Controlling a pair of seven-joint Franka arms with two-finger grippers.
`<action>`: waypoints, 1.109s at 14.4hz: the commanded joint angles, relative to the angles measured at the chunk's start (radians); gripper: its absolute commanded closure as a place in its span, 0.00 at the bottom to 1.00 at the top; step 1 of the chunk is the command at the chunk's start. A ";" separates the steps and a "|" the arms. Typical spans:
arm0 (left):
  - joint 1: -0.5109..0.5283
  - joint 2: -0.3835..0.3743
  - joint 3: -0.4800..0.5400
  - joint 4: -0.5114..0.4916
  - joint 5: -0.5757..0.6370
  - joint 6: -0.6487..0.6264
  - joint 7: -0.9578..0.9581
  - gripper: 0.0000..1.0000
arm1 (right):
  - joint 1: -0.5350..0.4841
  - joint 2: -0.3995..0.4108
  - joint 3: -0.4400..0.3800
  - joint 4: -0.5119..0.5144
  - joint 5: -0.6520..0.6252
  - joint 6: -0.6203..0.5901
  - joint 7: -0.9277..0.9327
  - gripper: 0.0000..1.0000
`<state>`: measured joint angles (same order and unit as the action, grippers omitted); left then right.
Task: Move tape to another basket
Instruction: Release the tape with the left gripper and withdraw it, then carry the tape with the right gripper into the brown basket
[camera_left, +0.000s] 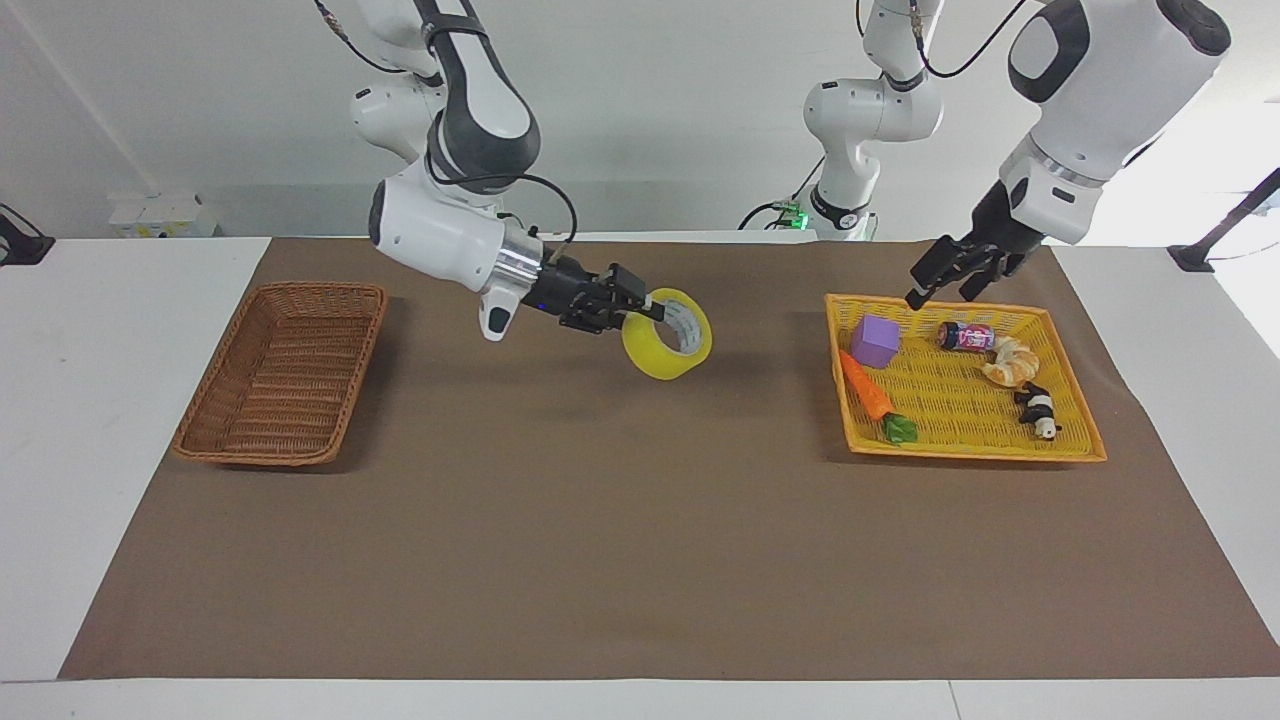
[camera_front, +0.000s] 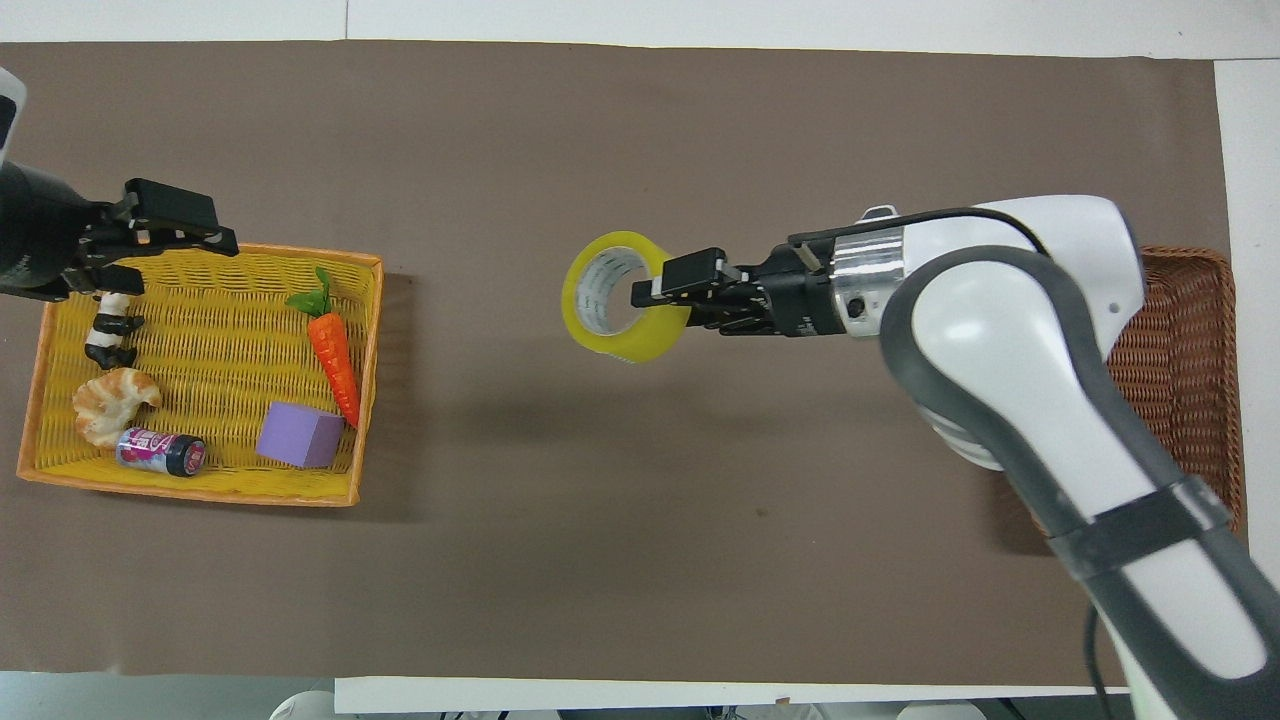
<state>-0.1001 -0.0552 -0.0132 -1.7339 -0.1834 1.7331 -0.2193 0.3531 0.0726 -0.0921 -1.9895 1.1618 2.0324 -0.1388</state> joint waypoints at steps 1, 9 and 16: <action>0.123 0.008 -0.013 0.001 0.027 -0.004 0.234 0.00 | -0.197 -0.020 0.003 0.003 -0.083 -0.167 -0.115 1.00; 0.194 0.006 -0.013 0.000 0.045 -0.017 0.262 0.00 | -0.822 0.123 0.000 0.228 -0.463 -0.669 -0.621 1.00; 0.093 0.023 -0.024 0.071 0.229 -0.116 0.267 0.00 | -0.956 0.277 0.002 0.282 -0.588 -0.686 -0.855 1.00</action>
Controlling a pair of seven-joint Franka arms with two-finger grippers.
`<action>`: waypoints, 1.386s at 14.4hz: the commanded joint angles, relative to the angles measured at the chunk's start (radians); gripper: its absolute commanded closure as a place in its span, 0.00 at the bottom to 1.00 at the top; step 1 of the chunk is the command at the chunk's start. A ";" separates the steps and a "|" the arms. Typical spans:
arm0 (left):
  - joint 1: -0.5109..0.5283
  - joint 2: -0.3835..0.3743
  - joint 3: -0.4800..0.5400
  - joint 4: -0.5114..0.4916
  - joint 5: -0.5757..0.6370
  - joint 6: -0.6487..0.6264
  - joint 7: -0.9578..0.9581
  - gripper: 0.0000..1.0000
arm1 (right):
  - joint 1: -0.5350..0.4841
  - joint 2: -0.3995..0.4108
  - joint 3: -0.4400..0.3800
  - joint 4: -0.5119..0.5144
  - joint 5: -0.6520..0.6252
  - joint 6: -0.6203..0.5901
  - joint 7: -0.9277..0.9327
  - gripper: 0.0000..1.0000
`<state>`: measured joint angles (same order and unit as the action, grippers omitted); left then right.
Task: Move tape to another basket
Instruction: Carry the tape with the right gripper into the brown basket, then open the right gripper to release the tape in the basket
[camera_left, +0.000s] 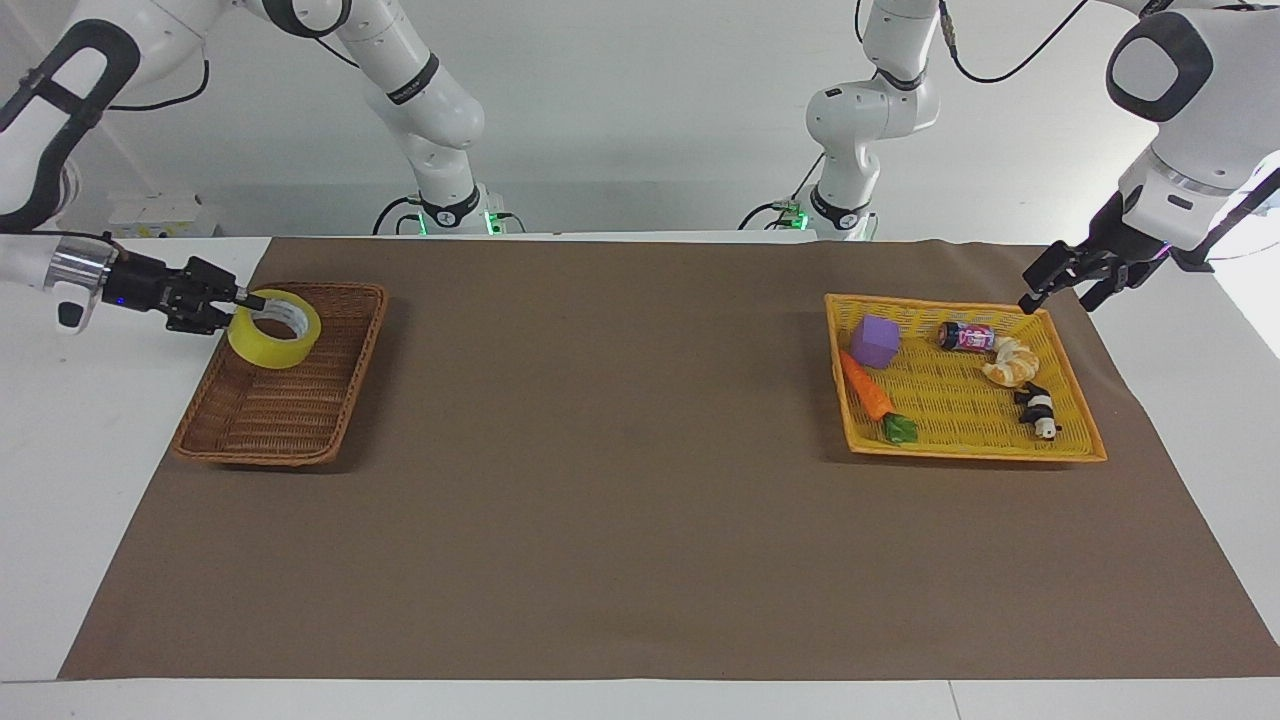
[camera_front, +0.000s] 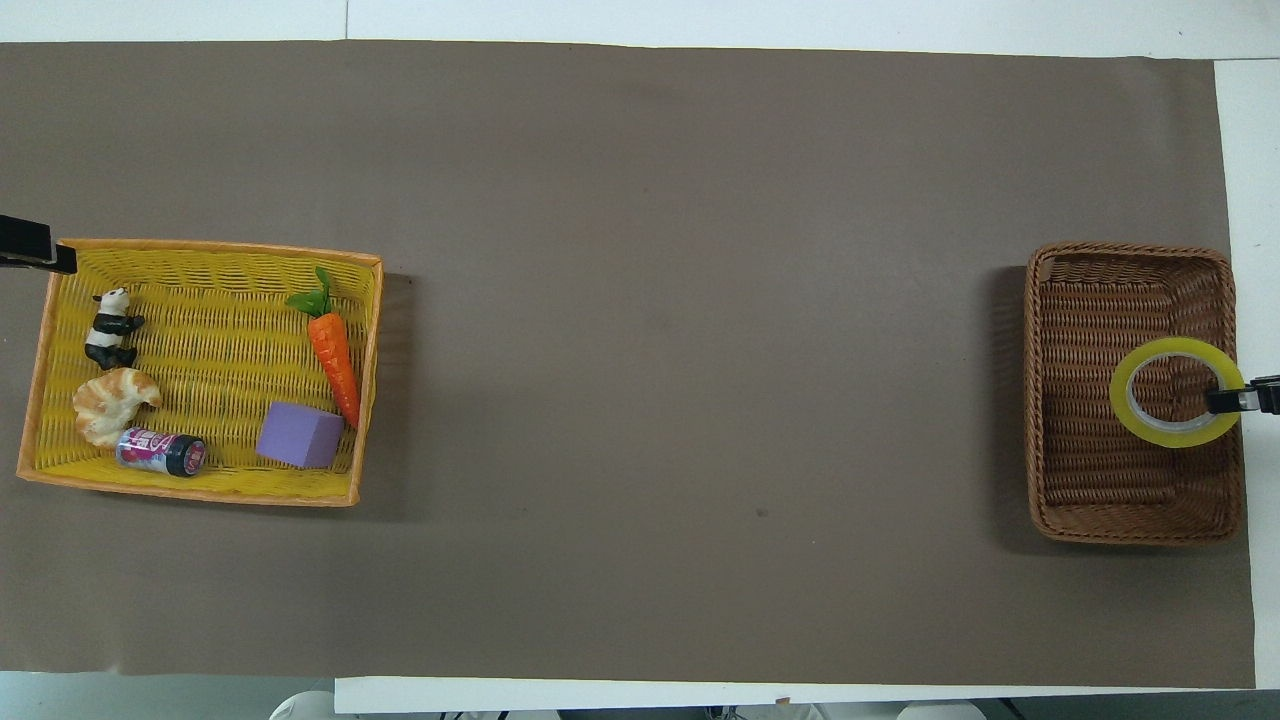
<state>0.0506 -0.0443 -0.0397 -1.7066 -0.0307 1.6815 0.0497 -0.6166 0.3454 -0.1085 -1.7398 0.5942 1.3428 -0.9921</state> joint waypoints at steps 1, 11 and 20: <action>-0.060 0.014 0.003 0.048 0.081 -0.086 -0.002 0.00 | 0.023 0.004 0.020 0.022 -0.020 0.028 -0.002 1.00; -0.100 0.034 -0.042 0.116 0.152 -0.187 -0.002 0.00 | 0.031 0.040 0.021 -0.090 -0.025 0.123 -0.074 1.00; -0.028 0.020 -0.032 0.085 -0.046 -0.175 -0.013 0.00 | 0.049 0.041 0.021 -0.057 -0.092 0.183 -0.080 0.00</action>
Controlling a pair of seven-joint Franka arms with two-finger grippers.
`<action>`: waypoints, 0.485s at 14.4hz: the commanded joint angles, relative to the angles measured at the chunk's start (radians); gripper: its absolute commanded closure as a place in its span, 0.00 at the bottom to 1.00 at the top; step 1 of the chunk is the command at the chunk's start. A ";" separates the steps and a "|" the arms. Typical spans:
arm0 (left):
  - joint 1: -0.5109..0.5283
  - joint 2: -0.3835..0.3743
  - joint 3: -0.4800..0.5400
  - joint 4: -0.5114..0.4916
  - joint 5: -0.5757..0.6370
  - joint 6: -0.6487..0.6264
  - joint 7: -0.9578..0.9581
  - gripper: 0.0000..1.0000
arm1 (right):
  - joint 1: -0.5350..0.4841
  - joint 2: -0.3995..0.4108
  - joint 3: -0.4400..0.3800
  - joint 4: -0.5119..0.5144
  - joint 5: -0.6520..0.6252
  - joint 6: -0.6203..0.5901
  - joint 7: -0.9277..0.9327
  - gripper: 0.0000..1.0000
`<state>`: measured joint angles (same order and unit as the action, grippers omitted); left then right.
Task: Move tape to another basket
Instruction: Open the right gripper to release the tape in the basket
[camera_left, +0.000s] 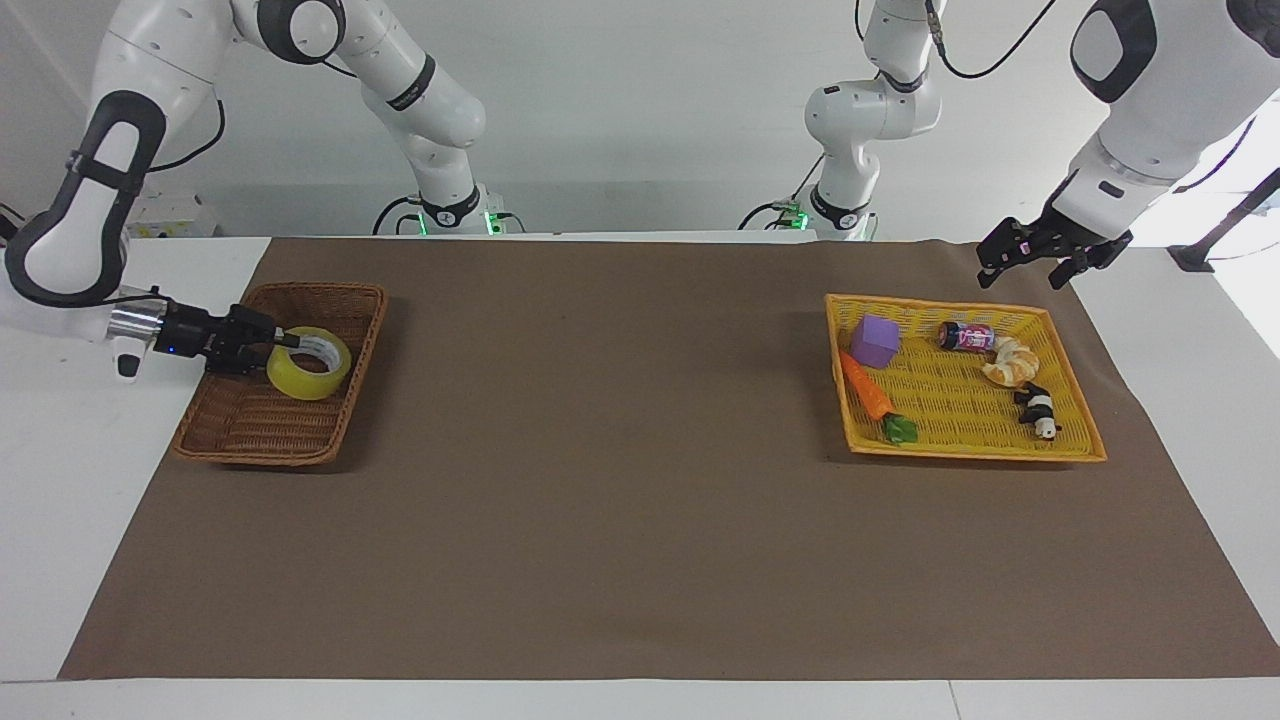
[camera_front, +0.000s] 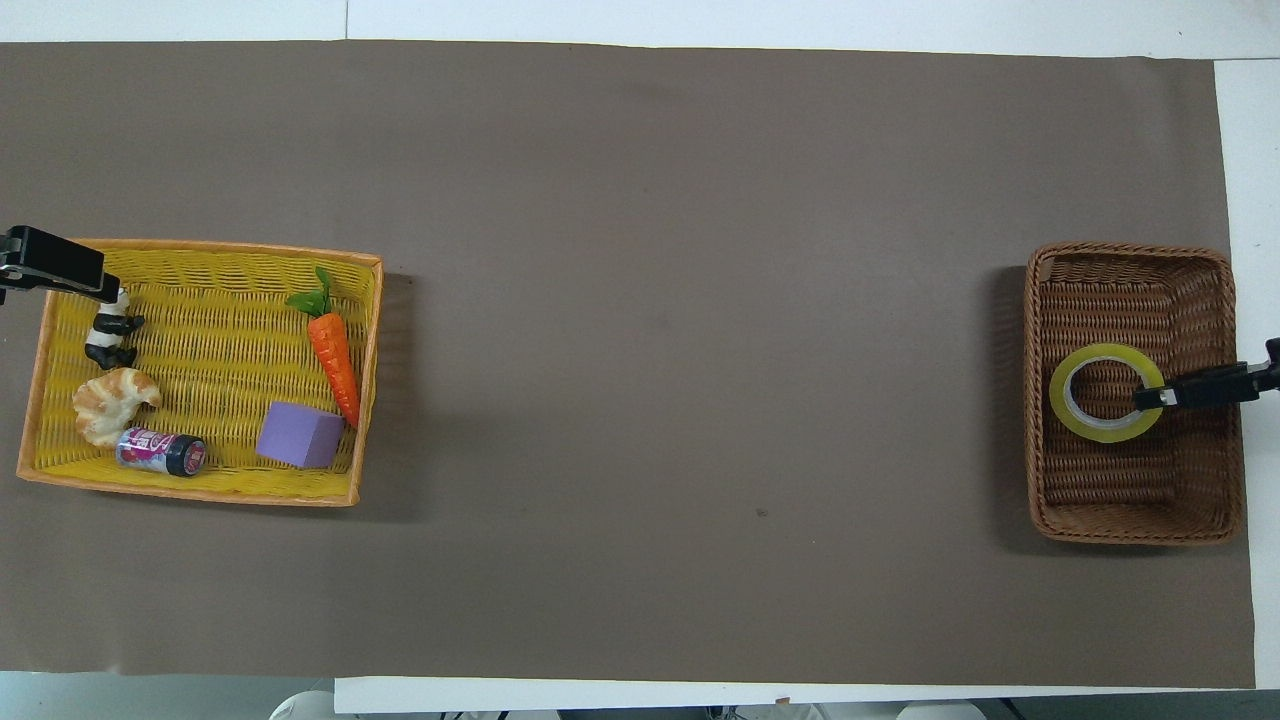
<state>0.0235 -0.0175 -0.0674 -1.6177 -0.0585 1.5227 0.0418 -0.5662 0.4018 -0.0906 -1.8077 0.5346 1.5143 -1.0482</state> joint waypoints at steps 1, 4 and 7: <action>0.000 -0.009 -0.005 -0.002 -0.020 -0.028 -0.006 0.00 | 0.000 -0.017 0.005 0.024 -0.042 0.029 -0.026 0.00; -0.004 -0.004 -0.014 0.002 -0.017 -0.033 -0.057 0.00 | 0.052 -0.095 0.008 0.027 -0.114 0.091 -0.015 0.00; -0.042 -0.004 -0.029 0.021 0.021 -0.062 -0.100 0.00 | 0.173 -0.233 0.008 0.031 -0.270 0.156 0.081 0.00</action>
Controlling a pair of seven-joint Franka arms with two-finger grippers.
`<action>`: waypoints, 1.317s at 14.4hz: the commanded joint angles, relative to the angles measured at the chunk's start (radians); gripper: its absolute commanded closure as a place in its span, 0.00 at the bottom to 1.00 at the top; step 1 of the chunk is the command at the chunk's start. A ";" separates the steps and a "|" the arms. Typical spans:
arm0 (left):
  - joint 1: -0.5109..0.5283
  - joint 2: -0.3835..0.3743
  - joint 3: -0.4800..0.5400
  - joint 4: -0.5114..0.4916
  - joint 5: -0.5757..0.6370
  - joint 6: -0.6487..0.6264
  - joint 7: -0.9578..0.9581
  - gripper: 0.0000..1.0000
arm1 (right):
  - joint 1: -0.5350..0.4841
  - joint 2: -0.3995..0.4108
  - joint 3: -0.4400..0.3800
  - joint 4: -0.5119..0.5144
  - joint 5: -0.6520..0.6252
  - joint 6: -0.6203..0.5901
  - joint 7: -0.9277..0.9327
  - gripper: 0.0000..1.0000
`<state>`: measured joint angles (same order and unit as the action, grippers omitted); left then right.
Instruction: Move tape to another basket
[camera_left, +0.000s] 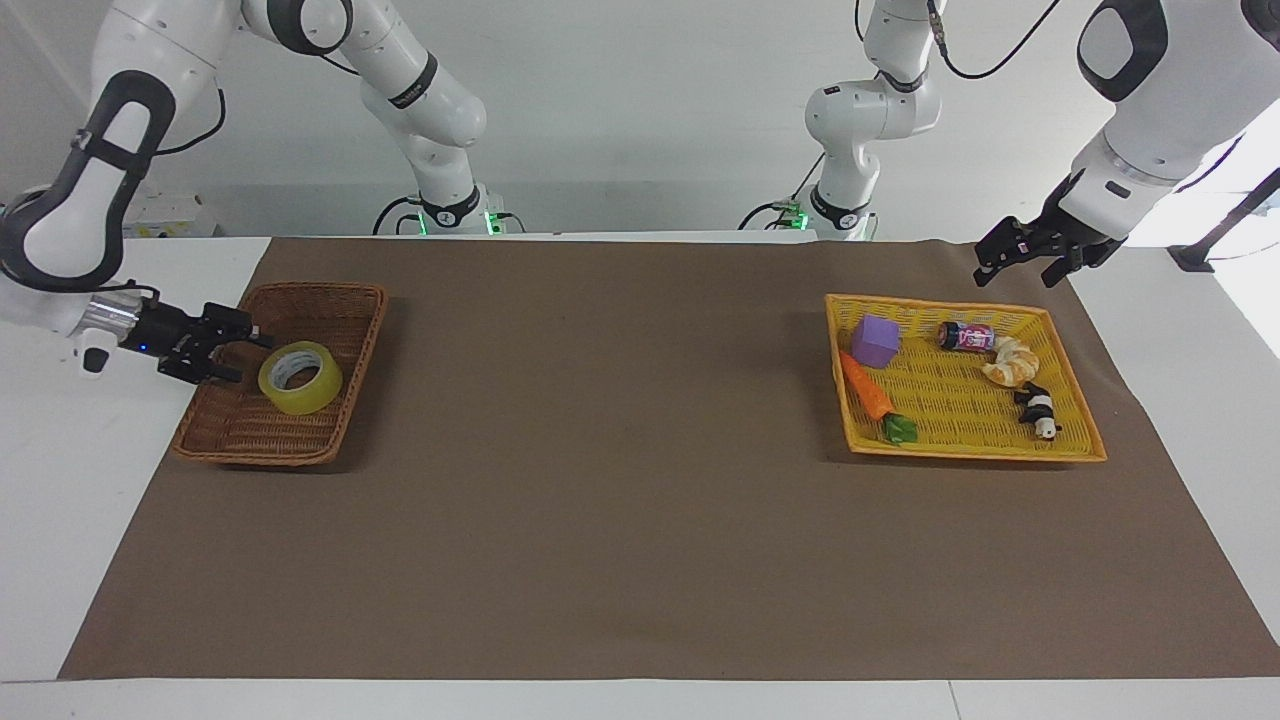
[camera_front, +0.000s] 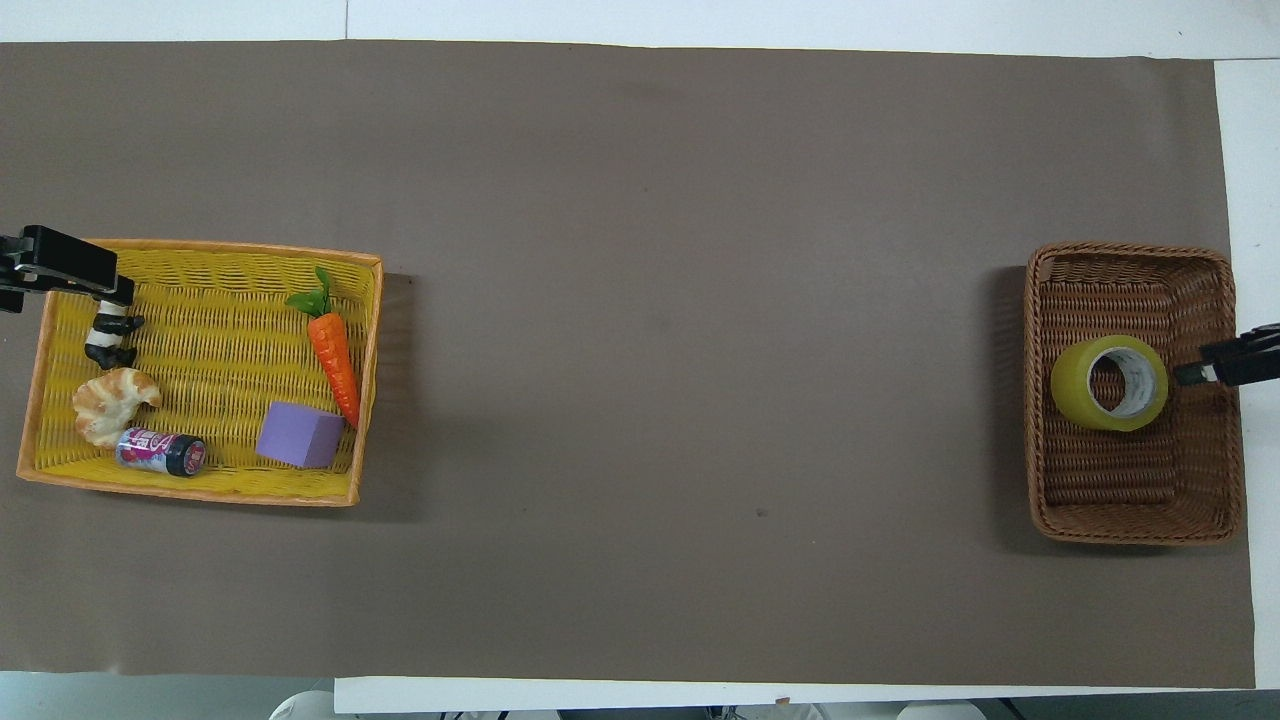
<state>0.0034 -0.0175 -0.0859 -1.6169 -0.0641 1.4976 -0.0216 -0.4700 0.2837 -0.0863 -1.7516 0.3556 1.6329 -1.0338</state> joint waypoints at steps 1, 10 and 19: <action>-0.022 -0.005 -0.034 0.032 0.038 -0.055 -0.037 0.00 | 0.117 -0.151 0.003 -0.020 -0.142 0.044 0.116 0.00; 0.000 -0.032 -0.031 -0.001 0.049 -0.045 -0.031 0.00 | 0.356 -0.265 0.014 0.135 -0.320 -0.169 0.811 0.00; 0.021 -0.033 -0.026 -0.003 0.049 -0.051 -0.034 0.00 | 0.448 -0.230 -0.007 0.259 -0.339 -0.252 0.932 0.00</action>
<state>0.0219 -0.0259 -0.1096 -1.6006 -0.0243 1.4557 -0.0484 -0.0234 0.0225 -0.0800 -1.5291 -0.0184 1.4128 -0.1131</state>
